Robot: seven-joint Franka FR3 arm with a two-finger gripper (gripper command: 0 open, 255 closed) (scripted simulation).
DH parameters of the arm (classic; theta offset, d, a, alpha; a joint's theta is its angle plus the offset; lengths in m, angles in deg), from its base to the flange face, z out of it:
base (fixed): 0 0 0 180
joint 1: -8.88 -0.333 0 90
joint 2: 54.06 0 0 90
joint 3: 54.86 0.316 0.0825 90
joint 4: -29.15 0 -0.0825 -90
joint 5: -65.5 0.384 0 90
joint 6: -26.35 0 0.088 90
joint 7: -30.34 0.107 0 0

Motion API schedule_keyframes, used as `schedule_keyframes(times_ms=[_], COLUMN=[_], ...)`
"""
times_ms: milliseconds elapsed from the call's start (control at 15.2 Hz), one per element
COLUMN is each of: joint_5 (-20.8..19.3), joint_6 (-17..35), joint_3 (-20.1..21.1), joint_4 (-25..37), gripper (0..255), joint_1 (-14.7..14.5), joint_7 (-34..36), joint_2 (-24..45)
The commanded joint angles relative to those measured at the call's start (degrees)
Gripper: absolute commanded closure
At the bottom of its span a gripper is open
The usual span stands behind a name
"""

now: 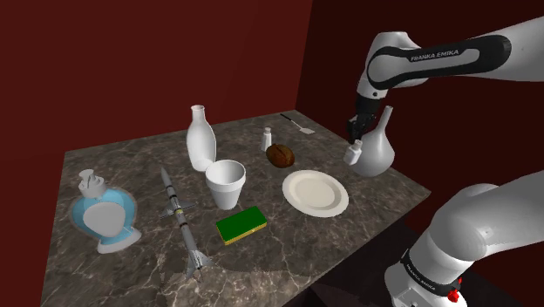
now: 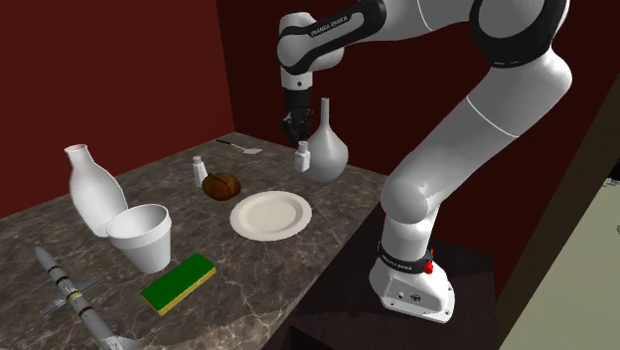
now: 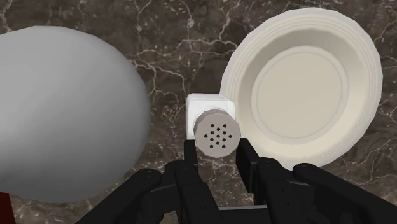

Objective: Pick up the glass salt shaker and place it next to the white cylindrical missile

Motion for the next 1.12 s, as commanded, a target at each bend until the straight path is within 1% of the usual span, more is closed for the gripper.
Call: schedule_keyframes(times_ms=[0, 660, 1056], joint_5=[0.11, 0.4, 3.99], joint_6=[-1.7, -9.03, -9.52], joint_3=[0.16, 0.58, 7.31], joint_4=[1.45, 8.18, 6.0], gripper=[255, 255, 255], joint_1=[-0.07, -0.21, -3.47], joint_7=[0.07, 0.03, 8.36], joint_2=[-0.21, -0.81, -3.32])
